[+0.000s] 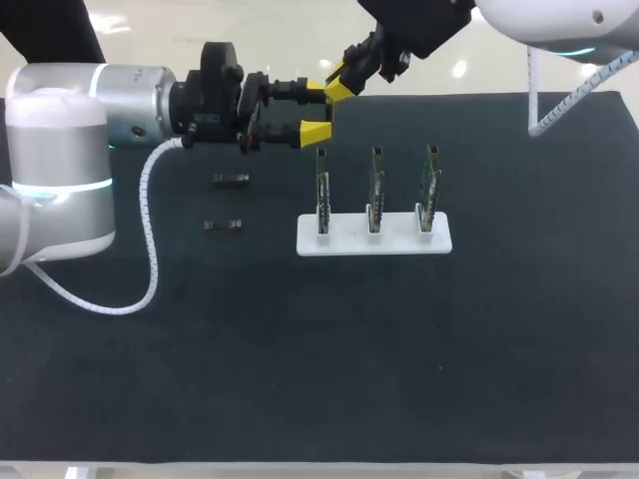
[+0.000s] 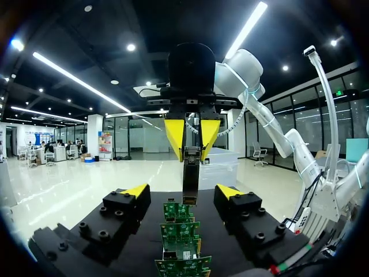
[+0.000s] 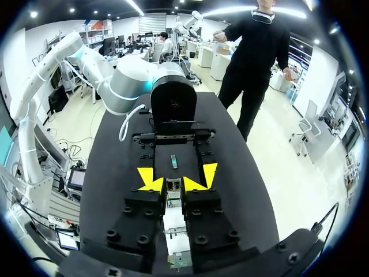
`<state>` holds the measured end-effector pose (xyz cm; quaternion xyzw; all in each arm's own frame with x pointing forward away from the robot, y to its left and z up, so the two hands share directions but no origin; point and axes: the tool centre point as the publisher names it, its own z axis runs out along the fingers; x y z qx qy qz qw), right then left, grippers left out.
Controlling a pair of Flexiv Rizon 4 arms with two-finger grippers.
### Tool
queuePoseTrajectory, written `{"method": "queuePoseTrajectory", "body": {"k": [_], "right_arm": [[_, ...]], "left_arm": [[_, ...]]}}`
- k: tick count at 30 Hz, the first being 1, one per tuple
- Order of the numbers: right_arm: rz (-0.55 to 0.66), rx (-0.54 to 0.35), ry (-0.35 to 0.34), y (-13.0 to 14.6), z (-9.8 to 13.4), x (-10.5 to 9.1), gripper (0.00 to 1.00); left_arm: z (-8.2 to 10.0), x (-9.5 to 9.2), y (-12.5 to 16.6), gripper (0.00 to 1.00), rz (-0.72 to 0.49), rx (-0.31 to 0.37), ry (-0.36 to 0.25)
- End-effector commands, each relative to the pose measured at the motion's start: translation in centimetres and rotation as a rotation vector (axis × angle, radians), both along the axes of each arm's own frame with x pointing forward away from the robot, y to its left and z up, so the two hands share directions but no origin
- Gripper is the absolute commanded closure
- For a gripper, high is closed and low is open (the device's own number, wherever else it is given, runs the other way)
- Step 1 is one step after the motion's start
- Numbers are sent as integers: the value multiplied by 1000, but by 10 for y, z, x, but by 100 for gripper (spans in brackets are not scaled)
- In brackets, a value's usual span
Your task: Pick up the optical module with the left hand, and insert it into the network port with the right hand.
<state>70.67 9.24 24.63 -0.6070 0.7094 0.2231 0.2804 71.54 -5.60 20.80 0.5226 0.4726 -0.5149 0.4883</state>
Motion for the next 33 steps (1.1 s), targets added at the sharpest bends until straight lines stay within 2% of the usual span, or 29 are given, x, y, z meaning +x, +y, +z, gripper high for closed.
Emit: {"method": "queuePoseTrajectory", "body": {"k": [1,9,14,20,28,30,33], "right_arm": [[4,-2,2,-1,0,1,100],[6,-12,5,-2,-1,3,100],[11,-17,9,-3,-1,4,100],[25,-17,13,-3,-1,7,100],[46,-27,12,2,-1,14,100],[52,-27,10,4,-1,16,100],[59,-28,9,8,-2,18,100]], "left_arm": [[-1,6,11,0,-8,18,-13],[-6,22,59,0,-41,170,-39],[-11,29,90,0,-54,273,-35],[-26,32,130,0,-105,379,-52],[-26,31,164,0,-125,439,-52],[-26,34,173,0,-116,466,-71],[-27,37,182,0,-151,447,-98]]}}
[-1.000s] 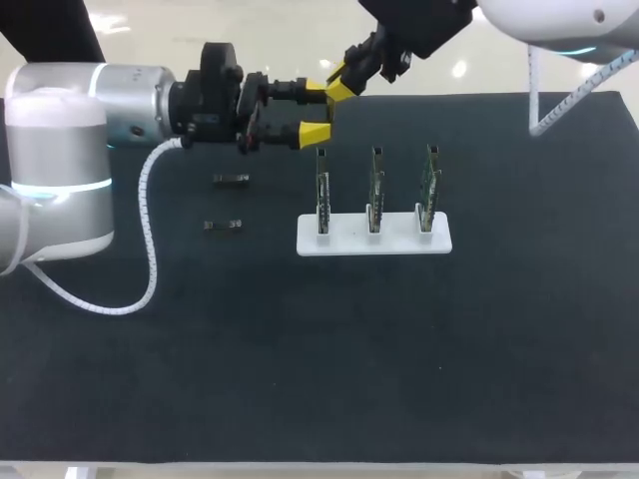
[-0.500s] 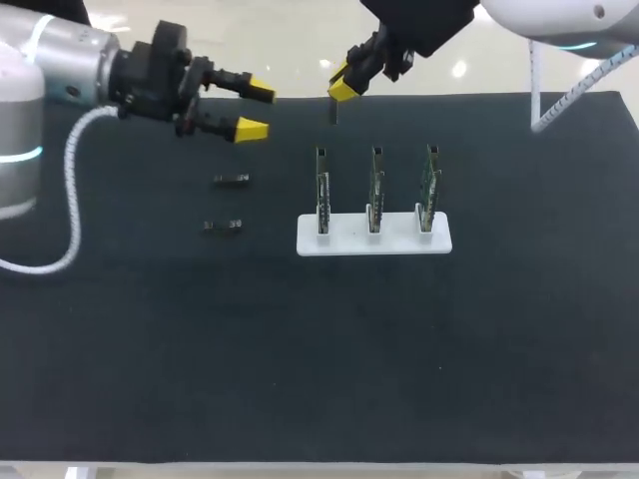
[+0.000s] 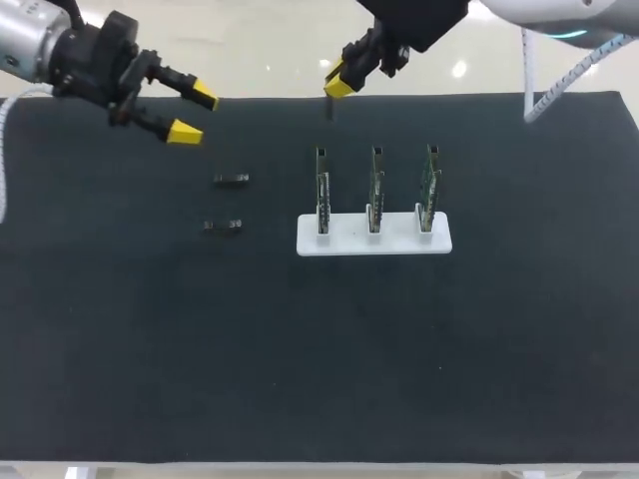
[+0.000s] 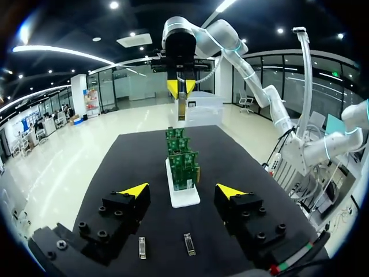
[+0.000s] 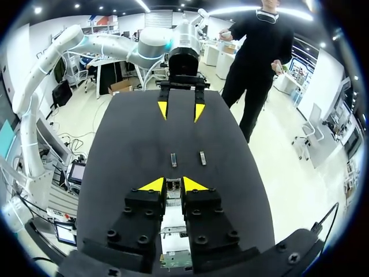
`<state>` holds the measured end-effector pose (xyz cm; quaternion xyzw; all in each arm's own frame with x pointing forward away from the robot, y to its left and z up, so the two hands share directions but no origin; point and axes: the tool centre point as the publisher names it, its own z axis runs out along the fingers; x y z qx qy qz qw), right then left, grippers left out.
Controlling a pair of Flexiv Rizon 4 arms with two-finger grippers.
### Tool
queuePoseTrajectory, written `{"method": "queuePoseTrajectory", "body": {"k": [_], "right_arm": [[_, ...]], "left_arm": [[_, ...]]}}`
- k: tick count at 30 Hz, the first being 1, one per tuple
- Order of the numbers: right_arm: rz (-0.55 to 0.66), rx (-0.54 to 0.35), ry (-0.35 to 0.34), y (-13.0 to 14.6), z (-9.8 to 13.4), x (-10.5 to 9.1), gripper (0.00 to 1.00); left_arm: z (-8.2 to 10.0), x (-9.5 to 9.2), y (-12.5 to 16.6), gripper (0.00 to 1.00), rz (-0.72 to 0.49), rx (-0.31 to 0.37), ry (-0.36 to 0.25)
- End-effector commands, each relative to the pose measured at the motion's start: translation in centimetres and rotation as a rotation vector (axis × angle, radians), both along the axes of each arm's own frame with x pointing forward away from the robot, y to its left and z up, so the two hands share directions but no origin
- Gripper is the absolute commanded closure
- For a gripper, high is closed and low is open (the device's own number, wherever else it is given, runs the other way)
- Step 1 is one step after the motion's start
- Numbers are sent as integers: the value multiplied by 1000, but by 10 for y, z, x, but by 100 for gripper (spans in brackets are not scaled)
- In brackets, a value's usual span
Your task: Pick up the optical module with the left hand, and insert it into the network port with the right hand.
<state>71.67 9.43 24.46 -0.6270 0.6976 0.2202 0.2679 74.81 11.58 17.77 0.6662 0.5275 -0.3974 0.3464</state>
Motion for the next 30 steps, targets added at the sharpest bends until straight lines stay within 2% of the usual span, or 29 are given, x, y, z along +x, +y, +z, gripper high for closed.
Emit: {"method": "queuePoseTrajectory", "body": {"k": [1,30], "right_arm": [[13,-4,10,7,0,9,100],[29,-10,21,7,-3,10,100]], "left_arm": [[3,4,10,0,-43,-12,-4],[3,4,10,0,-43,-12,-4]]}}
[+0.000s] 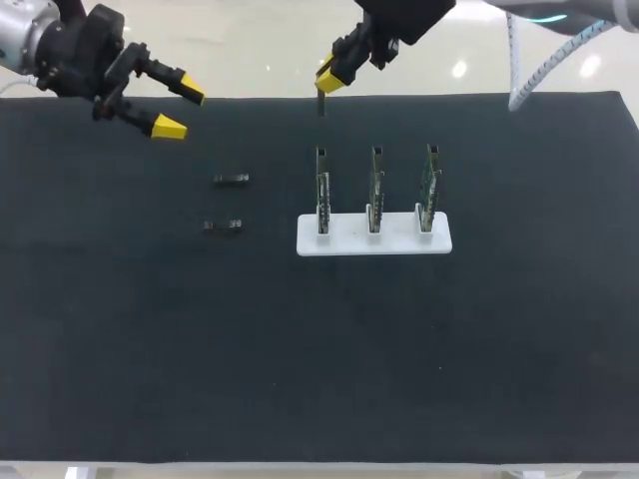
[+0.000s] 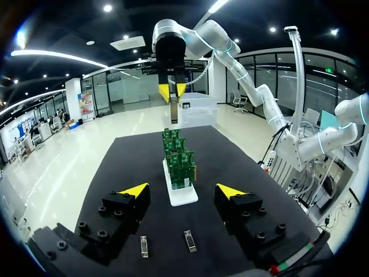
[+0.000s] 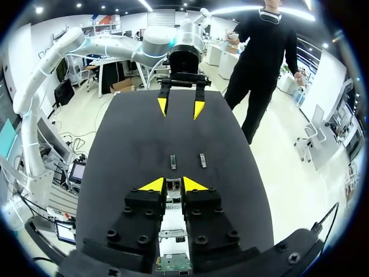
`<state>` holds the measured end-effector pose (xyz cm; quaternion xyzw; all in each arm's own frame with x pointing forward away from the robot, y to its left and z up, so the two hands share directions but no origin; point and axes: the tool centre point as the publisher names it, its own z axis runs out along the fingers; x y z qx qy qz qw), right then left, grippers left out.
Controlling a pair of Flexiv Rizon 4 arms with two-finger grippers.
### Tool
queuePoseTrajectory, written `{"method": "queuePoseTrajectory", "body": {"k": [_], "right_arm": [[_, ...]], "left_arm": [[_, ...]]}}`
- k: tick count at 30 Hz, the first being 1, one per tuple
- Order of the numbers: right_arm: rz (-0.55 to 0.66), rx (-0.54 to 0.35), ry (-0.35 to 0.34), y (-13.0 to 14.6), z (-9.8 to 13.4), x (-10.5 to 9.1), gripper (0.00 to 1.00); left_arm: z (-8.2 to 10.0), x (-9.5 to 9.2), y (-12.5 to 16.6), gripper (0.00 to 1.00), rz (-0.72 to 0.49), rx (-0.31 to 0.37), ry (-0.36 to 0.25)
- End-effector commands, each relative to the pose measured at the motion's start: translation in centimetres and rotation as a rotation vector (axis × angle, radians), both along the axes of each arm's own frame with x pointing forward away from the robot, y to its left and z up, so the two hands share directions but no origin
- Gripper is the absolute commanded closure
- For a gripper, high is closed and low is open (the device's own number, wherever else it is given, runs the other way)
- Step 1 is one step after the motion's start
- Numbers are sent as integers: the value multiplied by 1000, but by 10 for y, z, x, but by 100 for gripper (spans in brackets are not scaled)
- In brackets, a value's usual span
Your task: Pick up the optical module with the left hand, and insert it into the network port with the right hand.
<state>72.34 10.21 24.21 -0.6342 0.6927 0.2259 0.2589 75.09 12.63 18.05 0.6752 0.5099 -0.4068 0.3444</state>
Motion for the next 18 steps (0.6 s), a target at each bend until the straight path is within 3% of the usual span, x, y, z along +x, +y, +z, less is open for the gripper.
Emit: {"method": "queuePoseTrajectory", "body": {"k": [1,9,18], "right_arm": [[9,-1,16,-1,-1,3,100],[20,-35,33,-1,-16,9,100],[33,-26,-1,0,-34,8,100]], "left_arm": [[0,1,0,0,-2,3,1],[0,1,0,0,-2,3,1],[0,1,0,0,-2,3,1]]}}
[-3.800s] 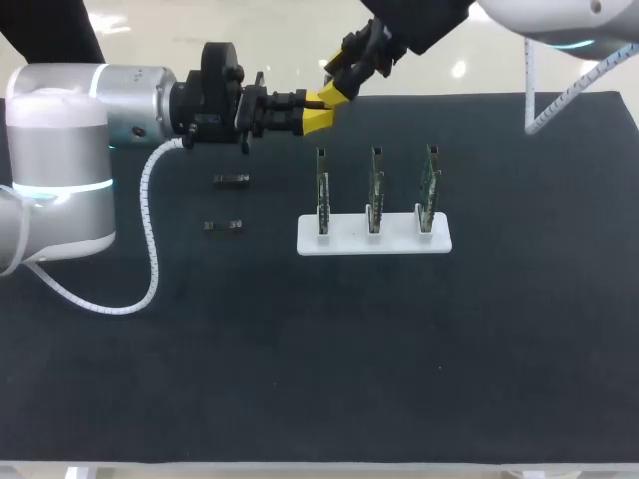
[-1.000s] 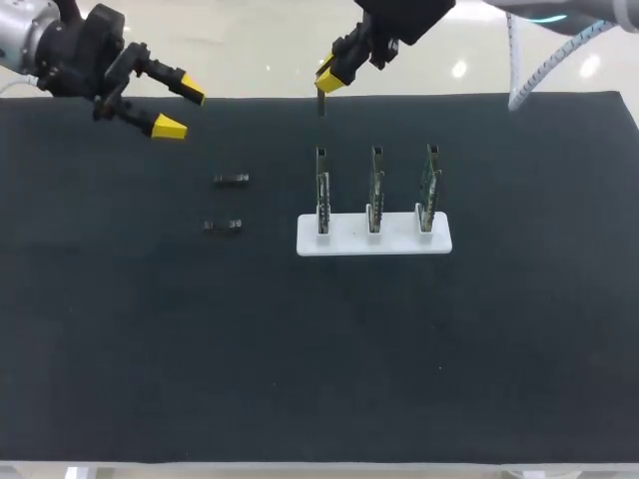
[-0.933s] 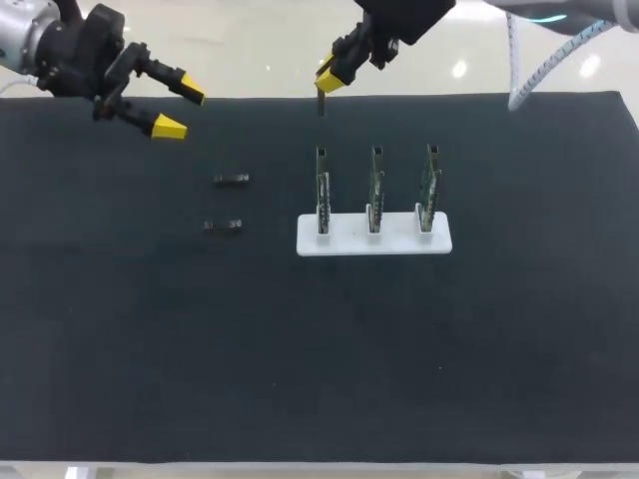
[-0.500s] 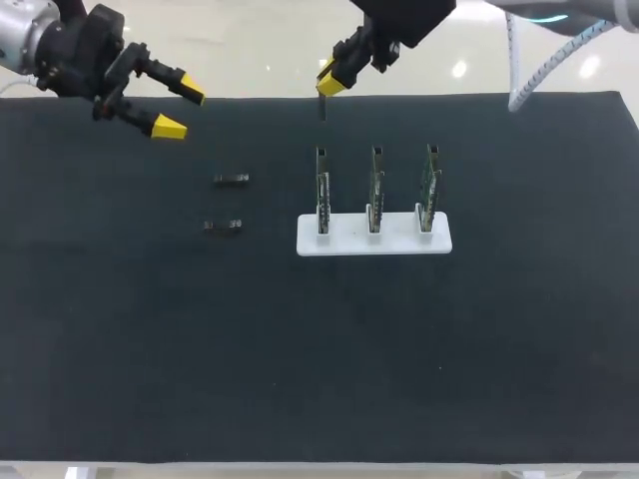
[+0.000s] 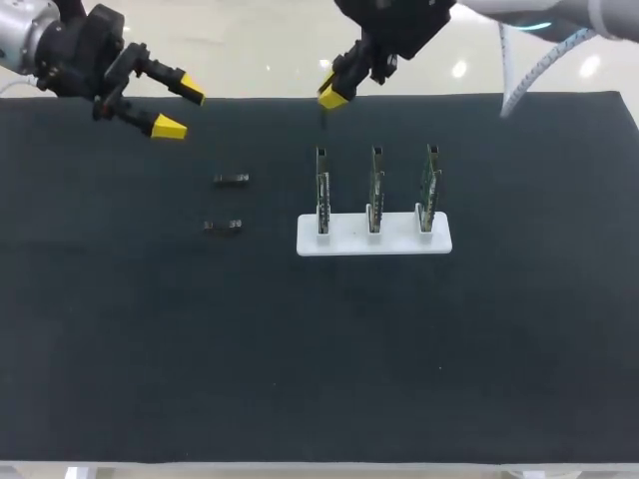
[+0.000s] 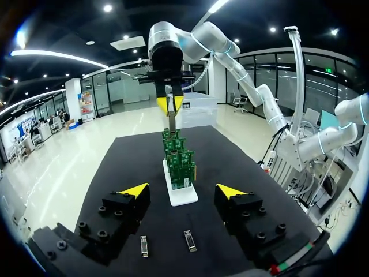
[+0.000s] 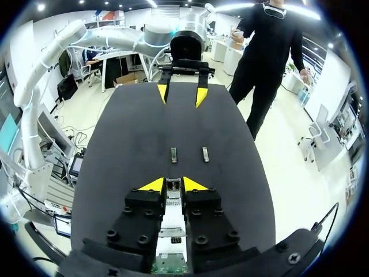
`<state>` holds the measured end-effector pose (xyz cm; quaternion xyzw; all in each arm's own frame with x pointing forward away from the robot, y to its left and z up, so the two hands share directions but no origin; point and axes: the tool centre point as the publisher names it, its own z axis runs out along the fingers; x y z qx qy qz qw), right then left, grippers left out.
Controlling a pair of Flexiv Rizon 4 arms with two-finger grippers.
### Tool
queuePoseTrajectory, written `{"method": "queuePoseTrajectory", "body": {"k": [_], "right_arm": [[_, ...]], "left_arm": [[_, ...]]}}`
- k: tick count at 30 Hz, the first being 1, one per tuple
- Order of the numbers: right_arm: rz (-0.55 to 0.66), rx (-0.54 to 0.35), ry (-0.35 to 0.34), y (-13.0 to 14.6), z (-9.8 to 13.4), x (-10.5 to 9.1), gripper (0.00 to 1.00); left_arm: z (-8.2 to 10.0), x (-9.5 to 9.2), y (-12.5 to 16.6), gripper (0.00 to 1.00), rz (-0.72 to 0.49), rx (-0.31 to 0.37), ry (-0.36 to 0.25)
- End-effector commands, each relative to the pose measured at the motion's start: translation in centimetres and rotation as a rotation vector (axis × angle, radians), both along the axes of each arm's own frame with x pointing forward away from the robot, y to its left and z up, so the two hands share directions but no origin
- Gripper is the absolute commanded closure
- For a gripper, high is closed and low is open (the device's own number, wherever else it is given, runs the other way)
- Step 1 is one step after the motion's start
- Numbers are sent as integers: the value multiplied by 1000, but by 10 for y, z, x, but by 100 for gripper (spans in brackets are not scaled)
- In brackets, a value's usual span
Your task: Pick up the optical module with the left hand, and insert it into the network port with the right hand.
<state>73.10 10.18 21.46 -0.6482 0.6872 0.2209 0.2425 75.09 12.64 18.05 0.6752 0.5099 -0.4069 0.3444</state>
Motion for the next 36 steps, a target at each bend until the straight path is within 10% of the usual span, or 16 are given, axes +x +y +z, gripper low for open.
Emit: {"method": "queuePoseTrajectory", "body": {"k": [1,36], "right_arm": [[3,6,-10,1,-9,0,100],[62,71,-26,-4,-33,-1,100]], "left_arm": [[0,1,0,0,-2,3,1],[0,1,0,0,-2,3,1]]}}
